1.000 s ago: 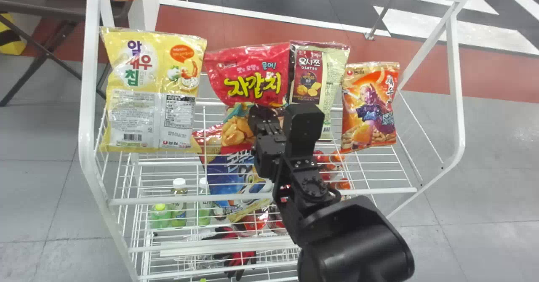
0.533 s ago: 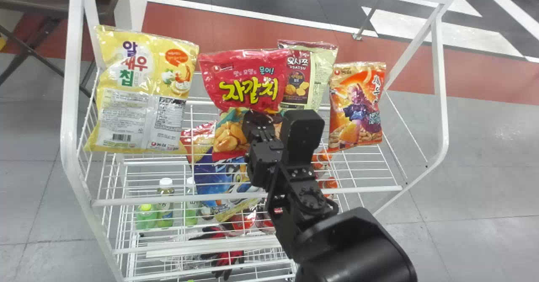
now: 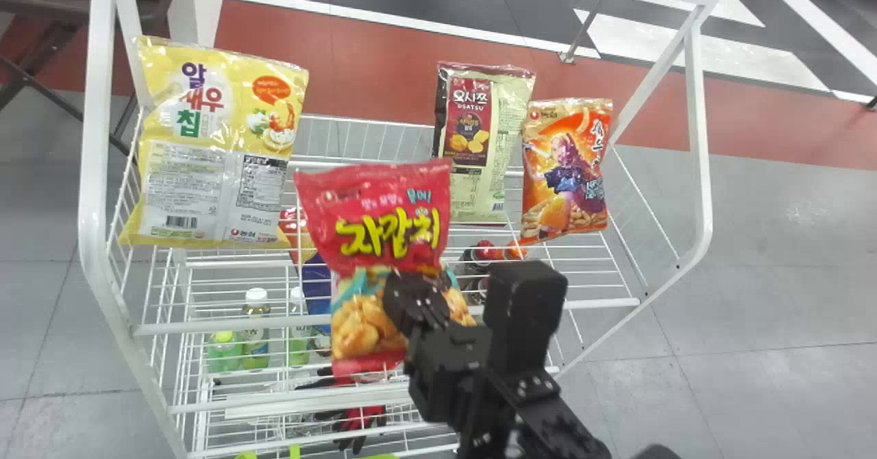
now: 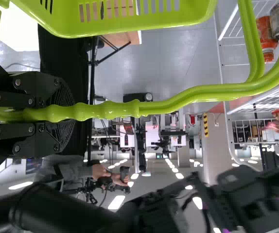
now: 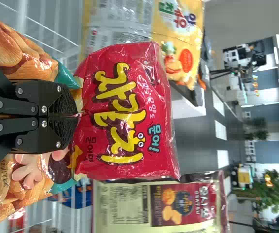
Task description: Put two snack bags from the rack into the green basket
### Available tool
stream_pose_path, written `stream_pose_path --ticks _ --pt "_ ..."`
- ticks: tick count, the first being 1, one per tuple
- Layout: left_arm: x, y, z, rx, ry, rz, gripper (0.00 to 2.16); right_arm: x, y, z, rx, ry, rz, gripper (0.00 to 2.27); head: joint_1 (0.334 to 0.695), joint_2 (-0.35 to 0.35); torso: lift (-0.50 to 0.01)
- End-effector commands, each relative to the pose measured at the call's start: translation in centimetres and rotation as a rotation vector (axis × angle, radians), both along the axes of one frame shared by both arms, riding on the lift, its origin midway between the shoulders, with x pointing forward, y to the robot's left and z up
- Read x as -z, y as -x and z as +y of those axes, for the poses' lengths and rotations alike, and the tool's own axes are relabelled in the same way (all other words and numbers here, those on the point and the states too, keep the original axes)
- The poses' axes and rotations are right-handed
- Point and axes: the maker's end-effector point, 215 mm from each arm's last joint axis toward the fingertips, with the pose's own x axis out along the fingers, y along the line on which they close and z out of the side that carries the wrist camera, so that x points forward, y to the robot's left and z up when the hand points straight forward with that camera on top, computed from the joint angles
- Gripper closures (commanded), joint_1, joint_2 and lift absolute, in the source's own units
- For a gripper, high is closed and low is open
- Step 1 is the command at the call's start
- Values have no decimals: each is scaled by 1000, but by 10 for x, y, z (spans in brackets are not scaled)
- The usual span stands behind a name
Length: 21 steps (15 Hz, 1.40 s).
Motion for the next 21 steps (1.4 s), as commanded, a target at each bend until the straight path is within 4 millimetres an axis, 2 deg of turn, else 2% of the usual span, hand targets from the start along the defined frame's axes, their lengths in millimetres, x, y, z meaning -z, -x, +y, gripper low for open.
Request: stream_pose_path --ticks 1,3,7,9,11,12,14,16,19,20,21 --pt "0 -2 1 -3 -3 -3 2138 23 41 -11 -18 32 145 2240 695 -350 -7" --pt "0 -5 3 -17 -1 -4 2138 52 79 -21 -63 108 287 2240 695 -350 -7" --pt "-5 -15 6 -40 -5 -33 2138 94 152 -24 -163 157 522 2240 695 -350 -7" --pt "-5 -18 5 -52 -5 -37 2138 104 192 -21 -233 167 648 2240 695 -350 -7" --pt "-4 -23 4 -57 -12 -48 2138 110 236 -5 -318 124 774 2240 695 -350 -7" --pt "-4 -24 4 -58 -12 -50 2138 111 247 4 -348 101 801 2240 695 -350 -7" --pt "-4 -25 1 -53 -15 -54 2138 113 256 22 -392 70 815 2243 695 -350 -7" --pt "-3 -24 0 -48 -21 -56 2138 119 242 38 -410 46 784 2240 695 -350 -7" --pt "-2 -24 -1 -46 -23 -56 2138 134 219 51 -397 11 744 2223 695 -350 -7" --pt "-2 -24 -1 -46 -23 -56 2138 143 216 52 -394 -2 754 1855 695 -350 -7" --pt "-1 -24 -1 -47 -29 -57 2138 151 214 49 -388 -7 770 1062 695 -350 -7"
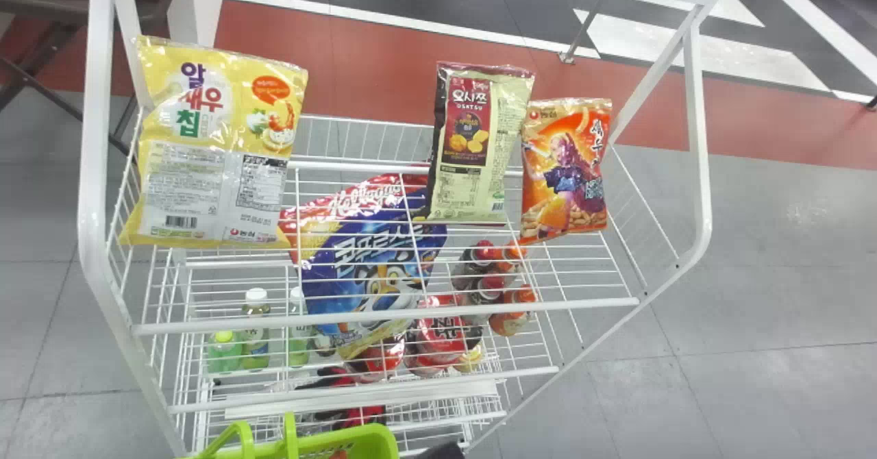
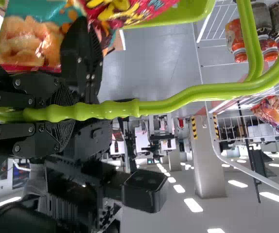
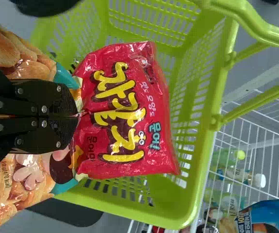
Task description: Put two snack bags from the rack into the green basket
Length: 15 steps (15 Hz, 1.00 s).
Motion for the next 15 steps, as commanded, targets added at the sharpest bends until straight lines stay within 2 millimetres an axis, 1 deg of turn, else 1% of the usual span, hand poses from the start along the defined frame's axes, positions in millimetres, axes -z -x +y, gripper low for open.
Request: stream_pose_path --ticks 1,2,3,5,8,9,10,11,12,13,15 --pt "1 -2 0 1 -6 -5 2138 19 -4 -8 20 8 30 232 695 -350 -7" --pt "2 -3 -1 3 -12 -9 2138 22 -4 -14 29 9 45 6 695 -350 -7" --pt "2 -5 -2 5 -13 -12 2138 22 -6 -16 44 -9 50 -1 695 -350 -7" --pt "2 -6 -6 14 -12 -17 2138 15 -21 -22 97 -61 41 36 695 -350 -7" --pt "3 -6 -8 21 -16 -20 2138 -14 -76 -31 199 -182 -95 49 695 -350 -7" --pt "3 -6 -8 21 -16 -18 2138 -25 -93 -34 228 -223 -143 53 695 -350 -7" --pt "4 -5 -8 21 -16 -17 2138 -39 -115 -41 261 -257 -213 56 695 -350 -7" --pt "3 -5 -9 22 -15 -17 2138 -50 -133 -51 296 -273 -275 56 695 -350 -7" --pt "3 -4 -9 24 -14 -17 2138 -66 -156 -66 336 -293 -361 56 695 -350 -7" --pt "2 -4 -9 25 -10 -17 2138 -85 -184 -88 388 -300 -485 56 695 -350 -7" --pt "3 -2 -9 27 -12 -14 2138 -119 -227 -134 461 -283 -697 56 695 -350 -7"
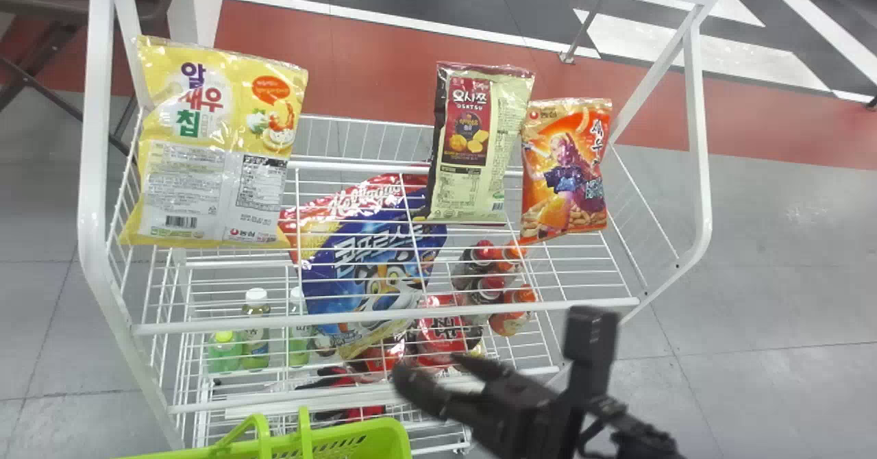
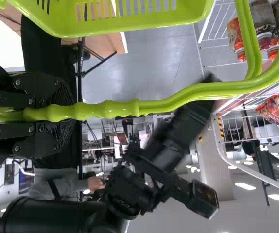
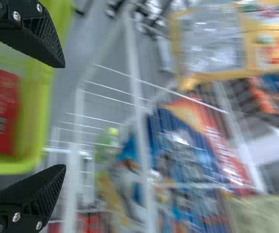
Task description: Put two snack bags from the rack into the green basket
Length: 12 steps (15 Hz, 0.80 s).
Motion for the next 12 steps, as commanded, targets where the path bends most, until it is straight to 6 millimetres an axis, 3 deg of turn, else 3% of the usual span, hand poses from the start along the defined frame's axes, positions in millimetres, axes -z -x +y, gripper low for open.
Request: stream_pose_path --ticks 1,4,7,9,12 --pt "1 2 0 4 -2 3 2138 -36 -46 -57 125 48 -198 56 695 -350 -7" --pt "3 6 -2 18 -14 5 2138 -69 -91 -116 237 124 -370 56 695 -350 -7" --pt "5 7 -3 28 -21 6 2138 -97 -134 -156 297 203 -497 56 695 -350 -7" --pt "5 7 -3 35 -26 7 2138 -97 -162 -172 311 259 -496 56 695 -350 -7" --pt "5 8 -2 48 -29 8 2138 -81 -194 -214 373 305 -442 56 695 -350 -7"
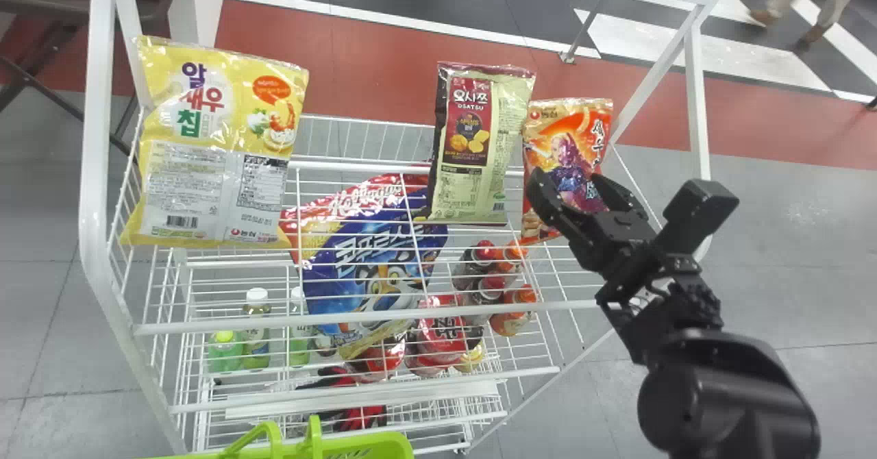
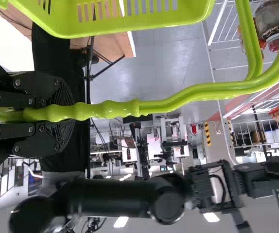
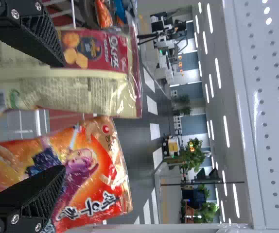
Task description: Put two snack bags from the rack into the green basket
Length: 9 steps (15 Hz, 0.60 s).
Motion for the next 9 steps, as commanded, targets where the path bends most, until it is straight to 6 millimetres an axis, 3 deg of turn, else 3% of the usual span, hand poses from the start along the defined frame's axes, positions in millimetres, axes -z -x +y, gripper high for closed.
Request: stream_pose_path --ticks 1,5,9 --pt "1 0 2 5 -7 -1 2138 11 -21 -31 54 6 26 56 695 -350 -7" --pt "2 -5 9 0 -13 -4 2138 28 -43 -63 97 25 64 56 695 -350 -7" --pt "5 -9 10 4 -23 -3 2138 41 -61 -72 80 26 98 53 695 -350 -7"
